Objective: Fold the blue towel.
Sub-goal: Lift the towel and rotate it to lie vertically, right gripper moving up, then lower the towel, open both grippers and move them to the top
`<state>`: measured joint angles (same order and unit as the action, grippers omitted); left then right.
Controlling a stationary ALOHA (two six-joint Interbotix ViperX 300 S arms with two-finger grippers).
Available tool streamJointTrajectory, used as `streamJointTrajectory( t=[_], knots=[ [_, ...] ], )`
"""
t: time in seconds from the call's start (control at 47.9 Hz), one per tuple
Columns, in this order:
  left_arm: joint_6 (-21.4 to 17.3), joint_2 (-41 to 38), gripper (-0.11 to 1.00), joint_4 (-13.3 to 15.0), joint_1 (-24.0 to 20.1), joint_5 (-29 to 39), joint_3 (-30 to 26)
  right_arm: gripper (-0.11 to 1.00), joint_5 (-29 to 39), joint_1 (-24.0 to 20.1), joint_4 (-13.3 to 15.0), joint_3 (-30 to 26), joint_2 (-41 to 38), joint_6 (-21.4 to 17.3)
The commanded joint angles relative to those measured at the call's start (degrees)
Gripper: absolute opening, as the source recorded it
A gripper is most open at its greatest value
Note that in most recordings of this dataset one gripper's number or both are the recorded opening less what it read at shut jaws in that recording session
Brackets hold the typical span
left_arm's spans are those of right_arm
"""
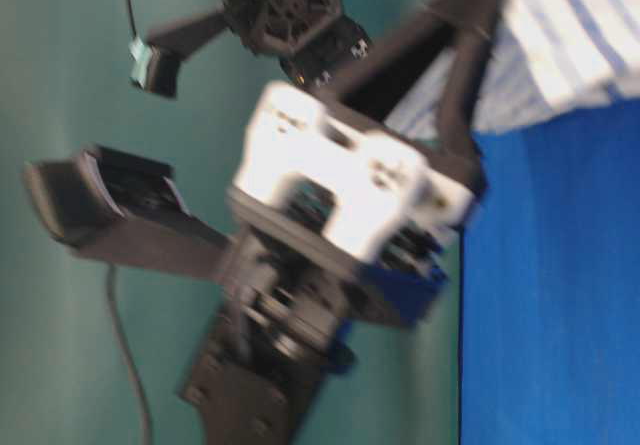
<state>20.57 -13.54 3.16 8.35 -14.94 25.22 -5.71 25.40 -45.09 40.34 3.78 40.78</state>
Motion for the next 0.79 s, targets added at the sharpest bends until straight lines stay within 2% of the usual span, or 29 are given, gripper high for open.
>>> streamJointTrajectory(
  t=[0.0, 0.292, 0.773],
  knots=[
    [0.26, 3.25, 0.01, -0.09, 0.26, -2.11, 1.76, 0.02, 0.7, 0.62, 0.18, -3.6, -1.49, 0.09],
    [0.79, 5.98, 0.01, 0.26, 0.26, -4.04, 8.17, 0.02, 2.99, 0.62, 0.18, -9.76, -8.0, 0.09],
    [0.97, 6.5, 0.02, 0.35, 0.35, -2.72, 9.67, 0.05, 3.96, 0.62, 0.09, -10.46, -9.14, 0.18]
  ],
)
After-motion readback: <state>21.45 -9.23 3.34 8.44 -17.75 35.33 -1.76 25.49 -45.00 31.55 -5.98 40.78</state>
